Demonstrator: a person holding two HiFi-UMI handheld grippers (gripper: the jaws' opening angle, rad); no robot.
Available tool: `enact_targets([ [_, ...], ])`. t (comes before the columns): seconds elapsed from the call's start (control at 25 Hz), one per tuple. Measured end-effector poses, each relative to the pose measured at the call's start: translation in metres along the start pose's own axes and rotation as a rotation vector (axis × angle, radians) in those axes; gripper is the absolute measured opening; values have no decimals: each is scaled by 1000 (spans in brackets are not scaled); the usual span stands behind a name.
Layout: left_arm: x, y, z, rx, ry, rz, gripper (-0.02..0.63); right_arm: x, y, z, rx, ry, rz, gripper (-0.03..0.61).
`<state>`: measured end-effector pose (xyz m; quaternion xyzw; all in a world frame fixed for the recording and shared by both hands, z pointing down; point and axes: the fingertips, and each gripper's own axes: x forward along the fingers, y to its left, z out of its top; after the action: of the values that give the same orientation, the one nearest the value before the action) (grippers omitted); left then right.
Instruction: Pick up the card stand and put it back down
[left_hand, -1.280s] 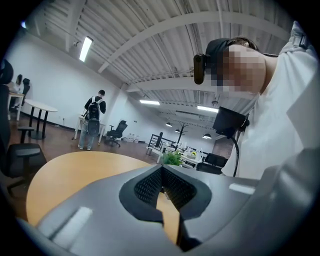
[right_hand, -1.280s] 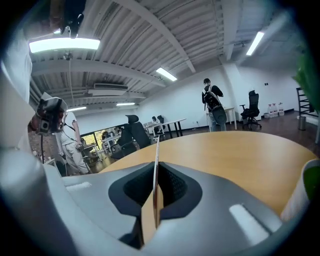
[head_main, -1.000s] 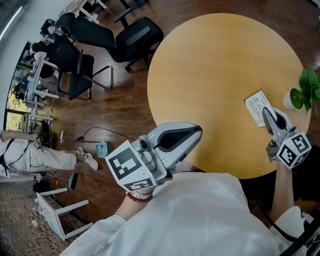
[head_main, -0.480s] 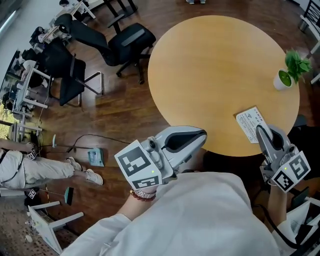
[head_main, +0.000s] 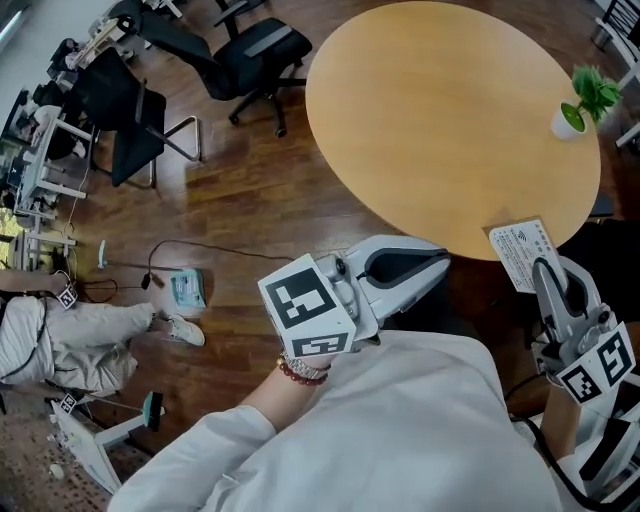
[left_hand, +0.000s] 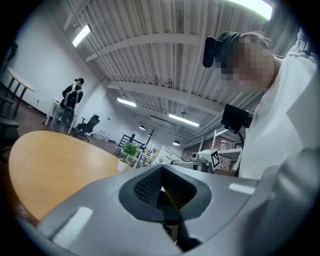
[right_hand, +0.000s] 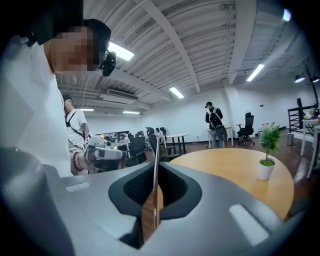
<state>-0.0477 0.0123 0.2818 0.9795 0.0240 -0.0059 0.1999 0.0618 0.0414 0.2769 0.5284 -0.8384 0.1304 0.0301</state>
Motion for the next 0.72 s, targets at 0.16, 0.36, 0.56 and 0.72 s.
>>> enact_targets([
  [0.16, 0, -19, -11, -4, 21, -28, -14, -11, 16, 9, -33, -24, 14, 21],
  [0.36, -6, -25, -30, -11, 54, 20, -14, -27, 24, 10, -39, -81, 63, 21],
  [0.56, 24, -58, -27, 15, 70, 52, -14, -81, 11, 20, -29, -103, 61, 21],
  [0.72, 90, -83, -28, 69, 71, -1, -14, -137, -19, 25, -42, -151, 49, 21],
])
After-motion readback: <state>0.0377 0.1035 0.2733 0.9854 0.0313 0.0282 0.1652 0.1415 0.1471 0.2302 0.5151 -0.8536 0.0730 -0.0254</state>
